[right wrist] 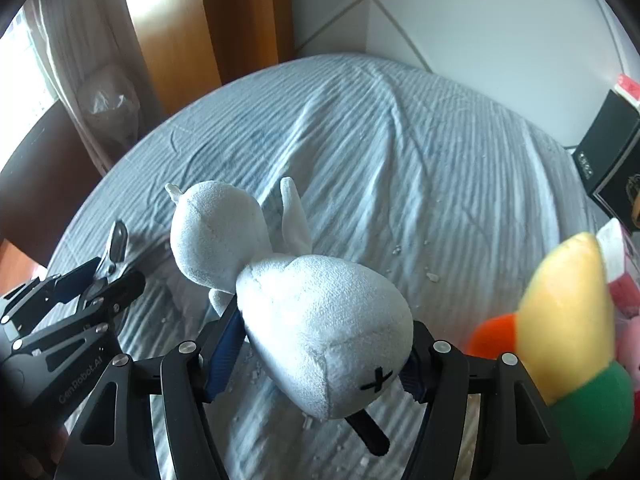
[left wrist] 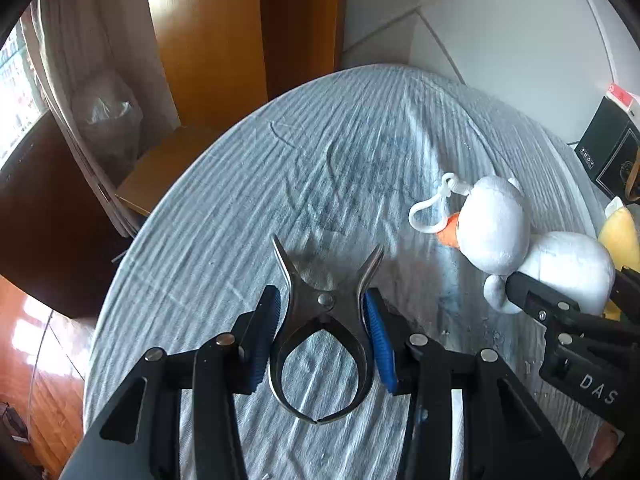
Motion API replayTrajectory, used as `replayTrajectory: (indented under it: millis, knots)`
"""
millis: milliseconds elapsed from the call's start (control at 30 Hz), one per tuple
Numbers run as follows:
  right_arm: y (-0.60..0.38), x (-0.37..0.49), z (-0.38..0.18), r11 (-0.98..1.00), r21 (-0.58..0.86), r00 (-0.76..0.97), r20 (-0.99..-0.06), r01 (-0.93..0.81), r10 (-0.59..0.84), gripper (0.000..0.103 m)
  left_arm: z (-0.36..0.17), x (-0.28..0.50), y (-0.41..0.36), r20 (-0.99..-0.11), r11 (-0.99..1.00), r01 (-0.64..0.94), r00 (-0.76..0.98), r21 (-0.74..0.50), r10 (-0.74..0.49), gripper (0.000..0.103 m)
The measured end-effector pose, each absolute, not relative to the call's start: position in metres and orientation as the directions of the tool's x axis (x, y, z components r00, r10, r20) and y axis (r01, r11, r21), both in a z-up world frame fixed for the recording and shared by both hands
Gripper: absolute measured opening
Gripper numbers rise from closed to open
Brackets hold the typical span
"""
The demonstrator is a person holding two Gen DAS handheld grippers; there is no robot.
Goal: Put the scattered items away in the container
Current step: 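Close left tool on the scissors handle while right tool grasps the white duck plush, then lift the scissors and white duck plush and carry both over the blue container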
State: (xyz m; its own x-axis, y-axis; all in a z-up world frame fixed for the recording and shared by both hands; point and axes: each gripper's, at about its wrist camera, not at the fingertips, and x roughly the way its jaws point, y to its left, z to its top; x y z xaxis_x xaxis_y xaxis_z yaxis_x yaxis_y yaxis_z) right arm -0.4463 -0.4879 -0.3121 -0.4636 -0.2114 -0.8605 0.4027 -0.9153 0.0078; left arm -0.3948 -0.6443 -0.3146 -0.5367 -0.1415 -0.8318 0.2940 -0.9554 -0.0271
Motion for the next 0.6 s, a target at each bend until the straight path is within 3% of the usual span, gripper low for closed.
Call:
replayTrajectory:
  millis: [33,67,100,433,467,600]
  knots:
    - [-0.486,-0.443,-0.305,-0.918,0.011,-0.475,-0.853,0.397,-0.215,0.066,-0.308,-0.391,-0.642,-0.826,-0.956,0.291,-0.544,-0.022,-0.147,0.041]
    - [-0.485,-0.441,-0.298,-0.920,0.014,-0.484,-0.847,0.393,-0.219,0.066,-0.301,-0.387,-0.640,-0.819,-0.958,0.287,-0.553,-0.019,-0.149,0.024]
    - [-0.484,-0.438,-0.290,-0.921,0.015,-0.492,-0.842,0.389,-0.222,0.066,-0.289,-0.382,-0.636,-0.815,-0.961,0.274,-0.563,-0.024,-0.140,0.015]
    - [-0.456,-0.391,-0.231,-0.943,0.027,-0.529,-0.823,0.332,-0.209,0.066,-0.243,-0.344,-0.632,-0.817,-0.975,0.217,-0.571,-0.054,-0.082,0.016]
    - [-0.454,-0.387,-0.233,-0.944,0.030,-0.523,-0.827,0.328,-0.208,0.066,-0.247,-0.343,-0.635,-0.828,-0.974,0.218,-0.556,-0.054,-0.079,0.020]
    - [-0.451,-0.381,-0.253,-0.947,0.058,-0.493,-0.843,0.317,-0.216,0.066,-0.265,-0.340,-0.643,-0.855,-0.969,0.239,-0.514,-0.063,-0.071,0.059]
